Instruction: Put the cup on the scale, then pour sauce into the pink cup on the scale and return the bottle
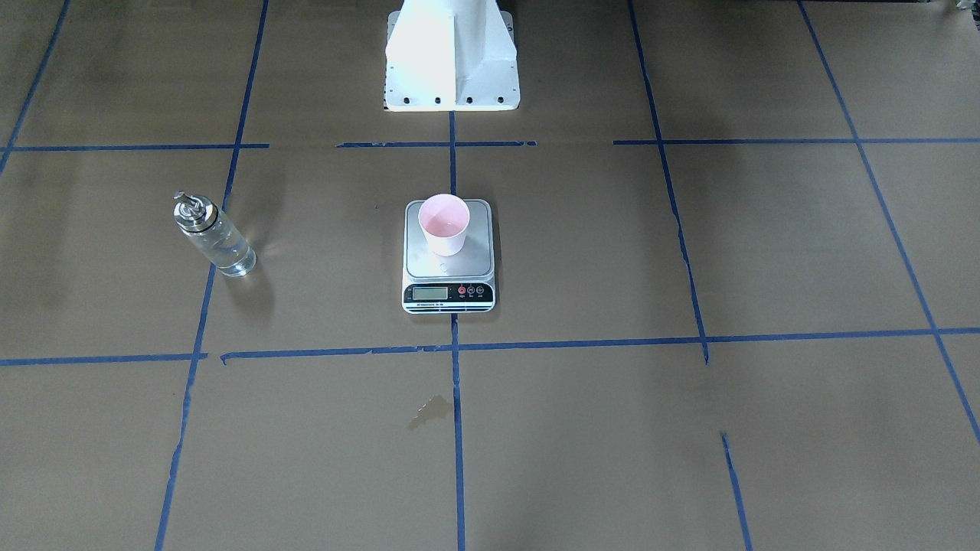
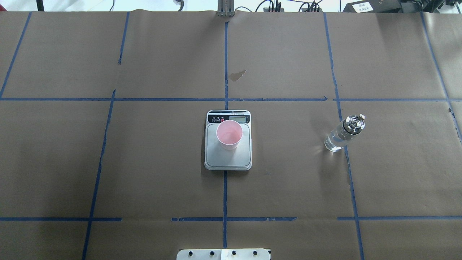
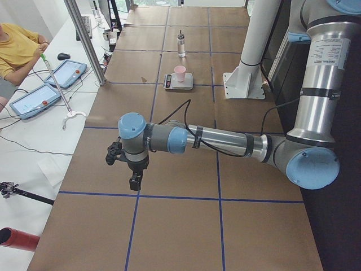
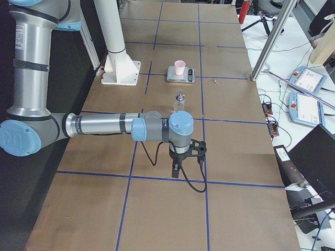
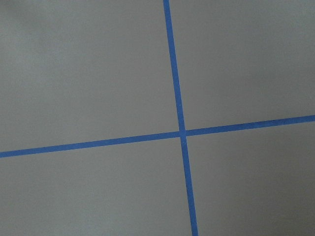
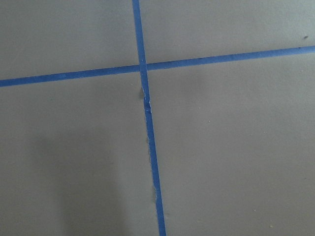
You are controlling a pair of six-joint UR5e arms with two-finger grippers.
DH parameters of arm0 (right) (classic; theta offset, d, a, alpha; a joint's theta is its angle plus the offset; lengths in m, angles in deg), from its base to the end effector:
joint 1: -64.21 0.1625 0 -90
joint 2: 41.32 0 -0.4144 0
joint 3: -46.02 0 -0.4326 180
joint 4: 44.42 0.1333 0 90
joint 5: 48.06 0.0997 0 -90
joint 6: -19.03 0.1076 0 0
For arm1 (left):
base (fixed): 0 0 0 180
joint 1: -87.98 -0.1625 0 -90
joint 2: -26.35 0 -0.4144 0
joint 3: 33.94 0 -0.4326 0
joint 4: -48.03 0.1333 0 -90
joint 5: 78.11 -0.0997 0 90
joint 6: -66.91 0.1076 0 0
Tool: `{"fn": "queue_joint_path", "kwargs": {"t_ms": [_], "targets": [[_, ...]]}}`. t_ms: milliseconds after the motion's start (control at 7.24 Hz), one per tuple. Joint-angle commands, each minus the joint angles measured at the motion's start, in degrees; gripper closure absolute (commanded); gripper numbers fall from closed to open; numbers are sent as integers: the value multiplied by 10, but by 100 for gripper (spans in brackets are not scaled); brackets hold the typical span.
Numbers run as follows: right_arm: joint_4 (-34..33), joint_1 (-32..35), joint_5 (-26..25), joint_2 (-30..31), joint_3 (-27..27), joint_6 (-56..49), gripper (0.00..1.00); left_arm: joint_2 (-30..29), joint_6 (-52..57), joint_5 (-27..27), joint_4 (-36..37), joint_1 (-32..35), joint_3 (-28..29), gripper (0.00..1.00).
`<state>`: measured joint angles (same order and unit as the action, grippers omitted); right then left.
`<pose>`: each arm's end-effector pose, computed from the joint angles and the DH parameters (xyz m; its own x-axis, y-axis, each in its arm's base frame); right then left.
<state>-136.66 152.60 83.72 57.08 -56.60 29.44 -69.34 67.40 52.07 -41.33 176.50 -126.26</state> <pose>0.0483 -0.4748 0.6174 0.7376 0.1373 0.6612 -0.1070 0.9905 -0.0863 -0.0489 -0.5803 0.5833 0.7614 0.1109 -0.6387 -0.0321 0.9905 0.1337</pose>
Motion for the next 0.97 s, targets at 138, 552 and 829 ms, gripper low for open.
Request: {"fn": "queue_joint_path", "kwargs": {"t_ms": [138,552,829], "targets": [[0,2,16,1,-2,0,0,7,0,22,-6,1,-8,0],[0,2,27,1,0,1,0,7,-6,21,-1,-3,3,0],[0,2,27,1,-2,0,0,4,-8,22,0,-4,20,0]]}}
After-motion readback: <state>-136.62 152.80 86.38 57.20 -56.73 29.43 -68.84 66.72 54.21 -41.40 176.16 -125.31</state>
